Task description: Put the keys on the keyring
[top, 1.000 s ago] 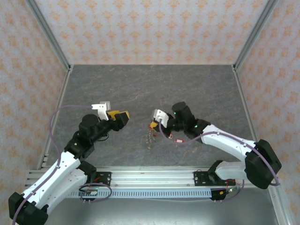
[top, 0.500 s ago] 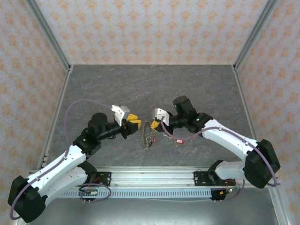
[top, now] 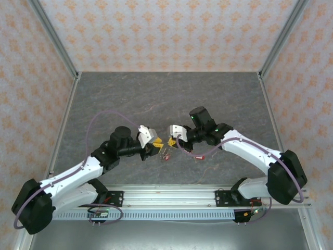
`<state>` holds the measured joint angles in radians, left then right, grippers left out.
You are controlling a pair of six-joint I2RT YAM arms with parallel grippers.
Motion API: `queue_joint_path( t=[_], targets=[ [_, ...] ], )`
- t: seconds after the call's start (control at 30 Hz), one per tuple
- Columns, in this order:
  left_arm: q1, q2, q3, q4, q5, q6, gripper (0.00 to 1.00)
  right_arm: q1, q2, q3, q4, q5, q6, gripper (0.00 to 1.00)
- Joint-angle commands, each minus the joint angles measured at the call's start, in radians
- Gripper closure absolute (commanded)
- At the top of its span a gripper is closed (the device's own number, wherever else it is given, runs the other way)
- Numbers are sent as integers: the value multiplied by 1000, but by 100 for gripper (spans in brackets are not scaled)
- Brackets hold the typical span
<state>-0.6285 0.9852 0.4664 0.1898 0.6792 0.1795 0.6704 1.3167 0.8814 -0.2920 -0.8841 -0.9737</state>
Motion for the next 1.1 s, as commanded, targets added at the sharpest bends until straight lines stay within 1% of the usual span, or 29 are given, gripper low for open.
queue_joint_path(
  t=[0.0, 0.13, 0.33, 0.37, 0.5, 0.63, 0.7, 0.83, 1.07],
  targets=[
    [-5, 26, 60, -25, 102, 106, 76, -5, 4, 21, 27, -55, -57, 100],
    [-4, 43, 85, -92, 117, 174, 74, -5, 2, 7, 62, -61, -41, 100],
    [-5, 75, 86, -62, 105, 181, 73, -5, 1, -4, 75, -83, -37, 100],
    [-5, 79, 83, -53, 99, 183, 74, -5, 1, -4, 77, -88, -42, 100],
    [-5, 68, 61, -3, 45, 175, 74, -5, 1, -11, 80, -92, -42, 100],
    [-4, 28, 40, 19, -19, 168, 69, -5, -7, -23, 82, -86, -43, 100],
    [-4, 29, 42, 2, -17, 175, 69, -4, -10, -27, 90, -92, -39, 100],
    [-4, 57, 68, -54, 25, 195, 70, -5, -10, -30, 104, -107, -28, 100],
    [-4, 98, 98, -51, 48, 196, 72, -5, -17, -48, 150, -128, 10, 100]
  ],
)
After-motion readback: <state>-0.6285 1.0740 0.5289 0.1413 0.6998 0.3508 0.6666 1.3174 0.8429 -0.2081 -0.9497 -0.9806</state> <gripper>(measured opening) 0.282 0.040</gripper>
